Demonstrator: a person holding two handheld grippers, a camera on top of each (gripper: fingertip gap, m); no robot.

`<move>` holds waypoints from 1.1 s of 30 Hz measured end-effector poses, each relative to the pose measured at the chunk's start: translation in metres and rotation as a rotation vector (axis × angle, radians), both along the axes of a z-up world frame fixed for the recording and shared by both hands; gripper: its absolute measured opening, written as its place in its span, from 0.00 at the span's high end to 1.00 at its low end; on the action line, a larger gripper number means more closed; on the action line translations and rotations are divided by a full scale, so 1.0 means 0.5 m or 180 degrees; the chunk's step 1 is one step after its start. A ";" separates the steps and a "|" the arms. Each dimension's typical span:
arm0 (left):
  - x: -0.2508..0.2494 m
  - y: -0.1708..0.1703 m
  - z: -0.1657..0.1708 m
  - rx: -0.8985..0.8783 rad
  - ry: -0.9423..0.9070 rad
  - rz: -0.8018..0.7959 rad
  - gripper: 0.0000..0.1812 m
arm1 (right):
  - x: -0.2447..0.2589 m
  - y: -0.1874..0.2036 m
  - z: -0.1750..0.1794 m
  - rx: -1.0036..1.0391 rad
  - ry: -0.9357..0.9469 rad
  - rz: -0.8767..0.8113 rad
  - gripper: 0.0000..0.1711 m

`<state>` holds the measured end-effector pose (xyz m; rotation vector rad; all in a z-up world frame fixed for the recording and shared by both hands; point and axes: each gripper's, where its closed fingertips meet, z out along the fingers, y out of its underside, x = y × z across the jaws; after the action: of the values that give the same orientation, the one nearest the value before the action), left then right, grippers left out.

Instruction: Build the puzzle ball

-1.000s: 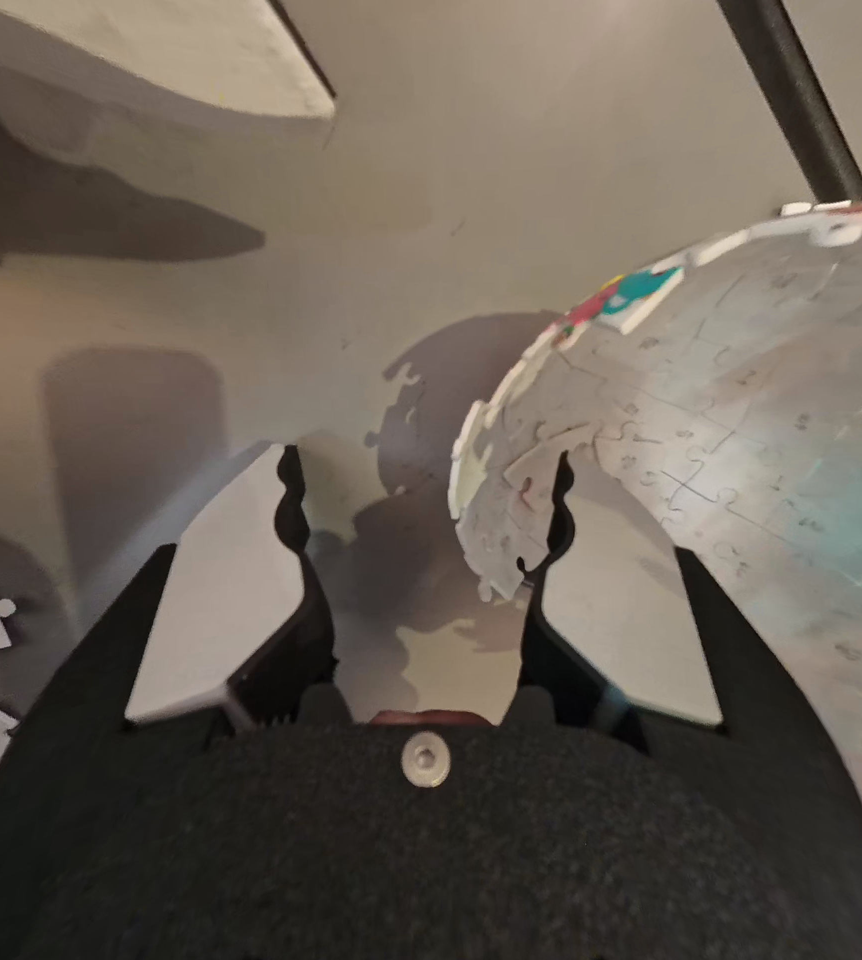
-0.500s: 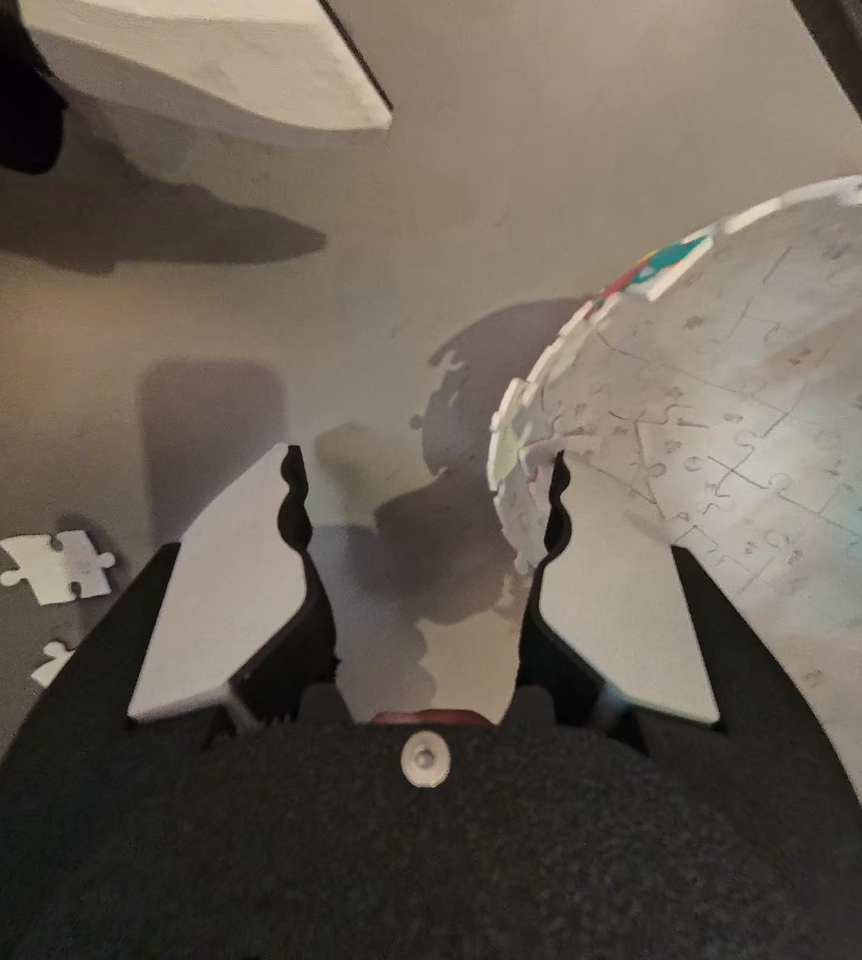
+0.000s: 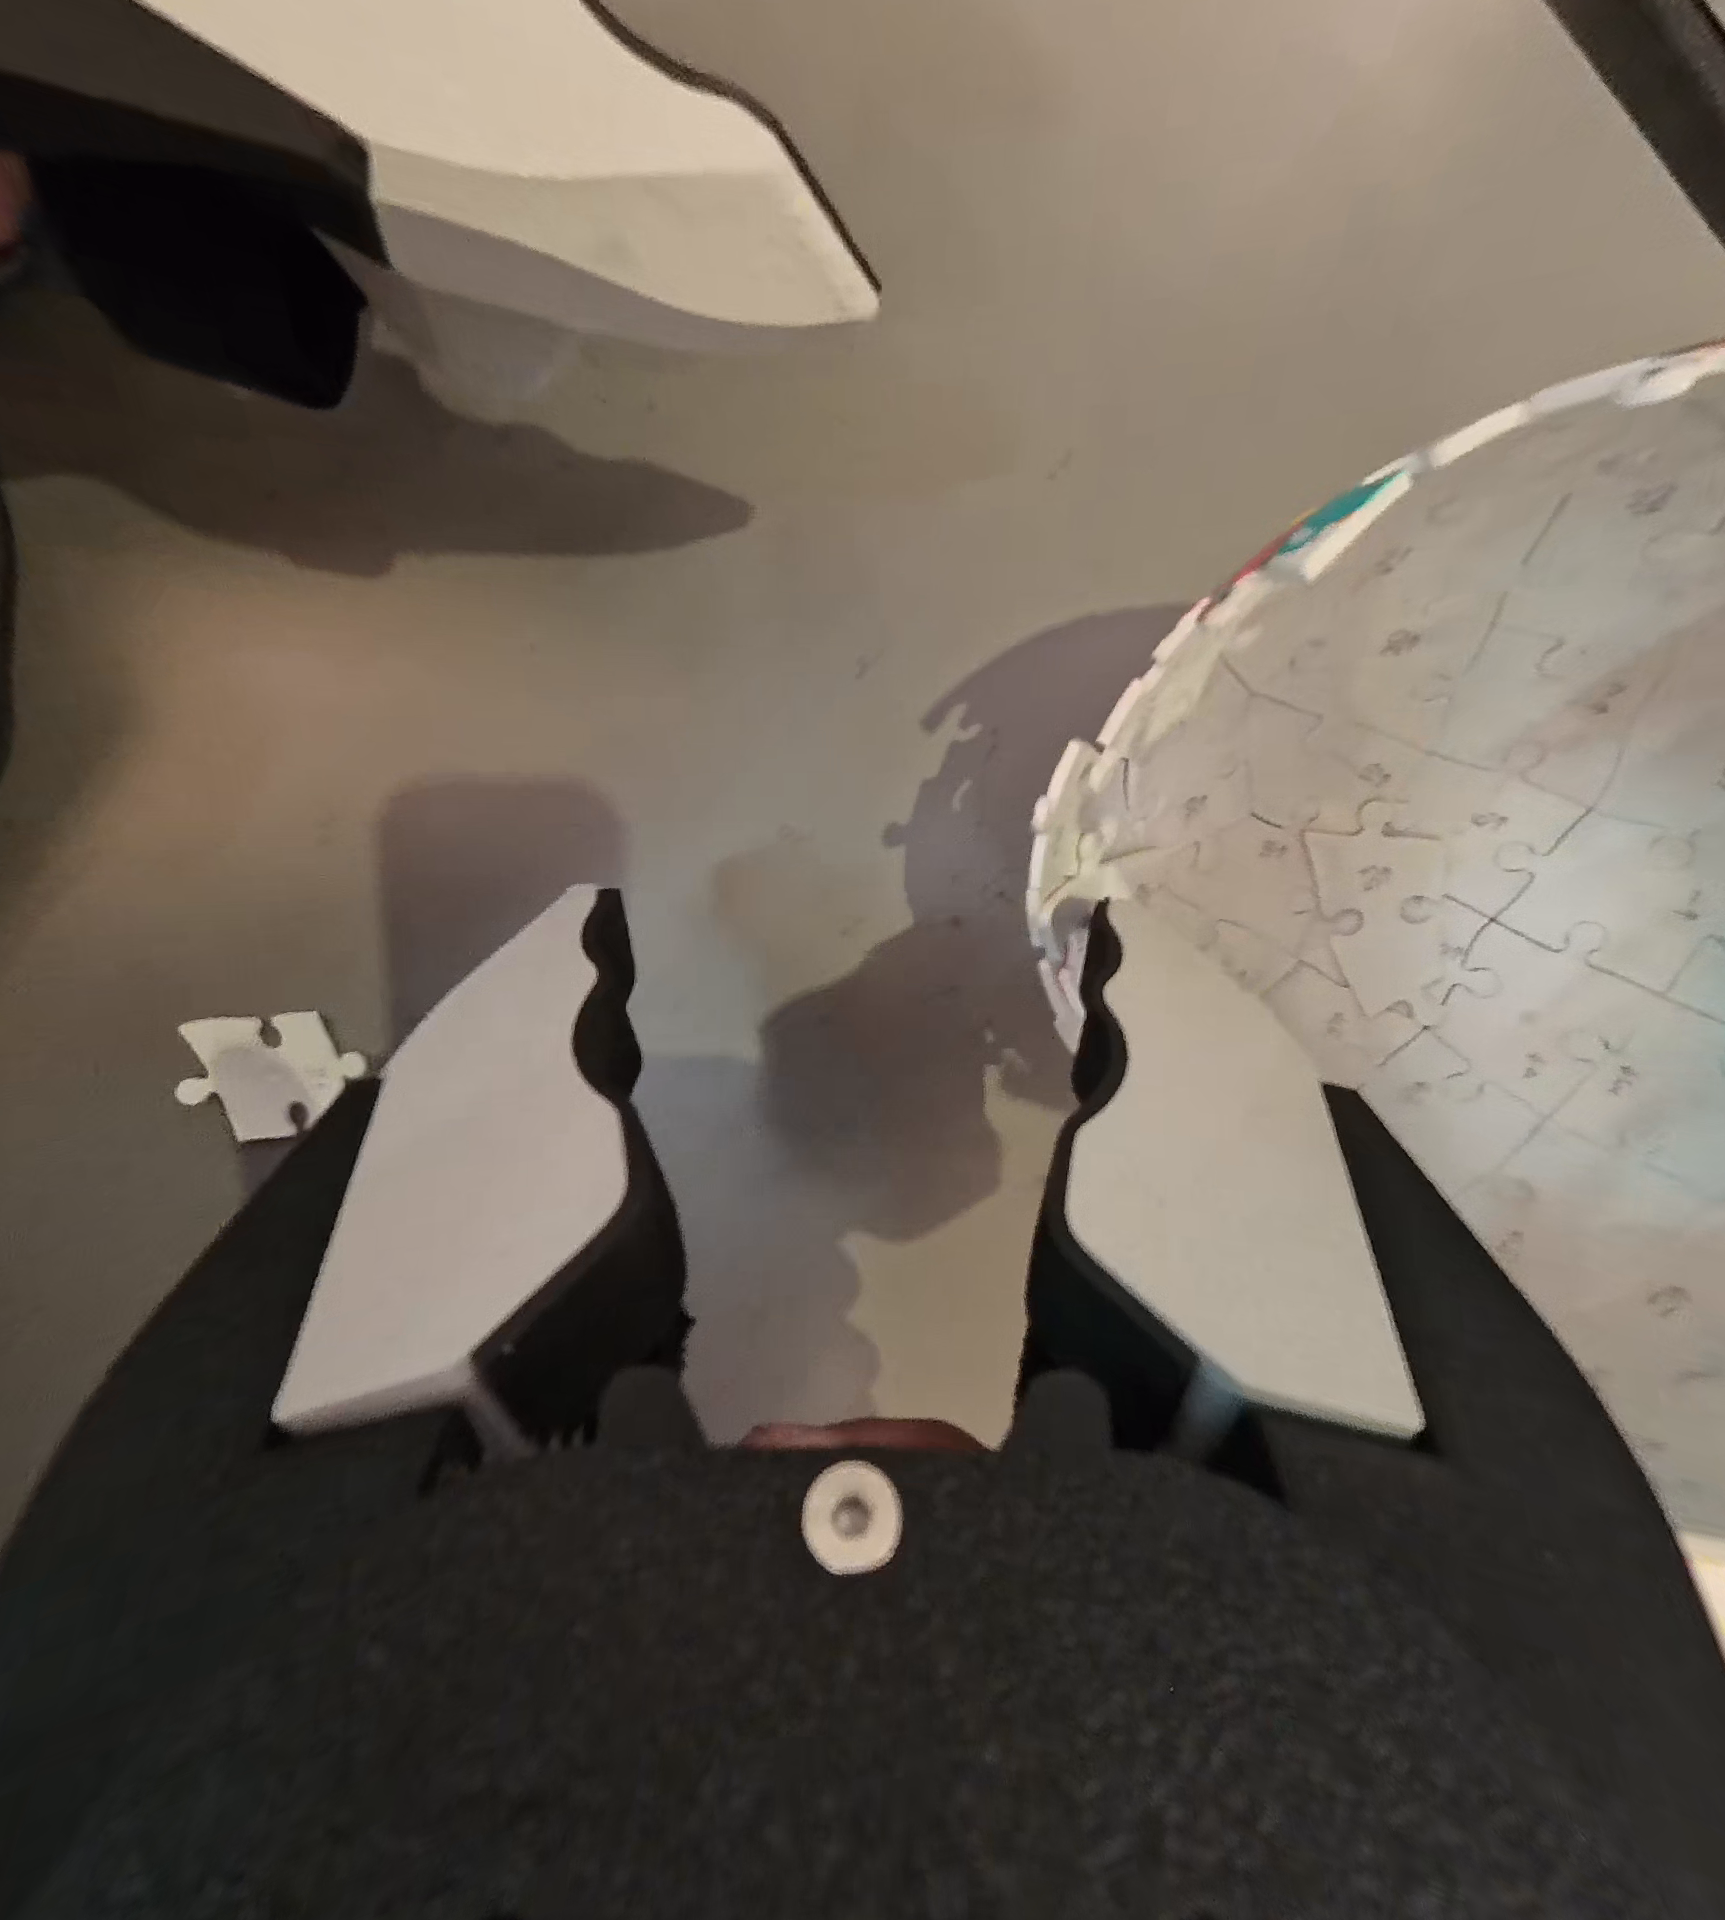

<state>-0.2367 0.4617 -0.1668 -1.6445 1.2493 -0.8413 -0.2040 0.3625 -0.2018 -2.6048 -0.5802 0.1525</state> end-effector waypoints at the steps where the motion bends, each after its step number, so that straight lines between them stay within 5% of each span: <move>1: 0.000 0.000 0.000 0.0002 0.0002 0.0000 0.68 | -0.001 -0.002 0.002 0.0003 0.0007 0.0003 0.52; 18: 0.001 -0.002 -0.002 0.0004 0.0024 -0.0006 0.68 | -0.047 -0.102 0.087 0.0282 0.0138 0.0105 0.56; 27: 0.002 -0.003 -0.003 0.0000 0.0029 -0.0007 0.68 | 0.046 0.001 0.059 0.0582 -0.0233 -0.0607 0.59; 33: 0.002 -0.003 -0.003 -0.0001 0.0036 -0.0012 0.68 | 0.054 0.036 0.055 0.0552 0.0079 -0.0776 0.62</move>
<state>-0.2358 0.4603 -0.1686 -1.6498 1.2606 -0.8356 -0.1769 0.3805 -0.1742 -2.4752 -0.2513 0.0529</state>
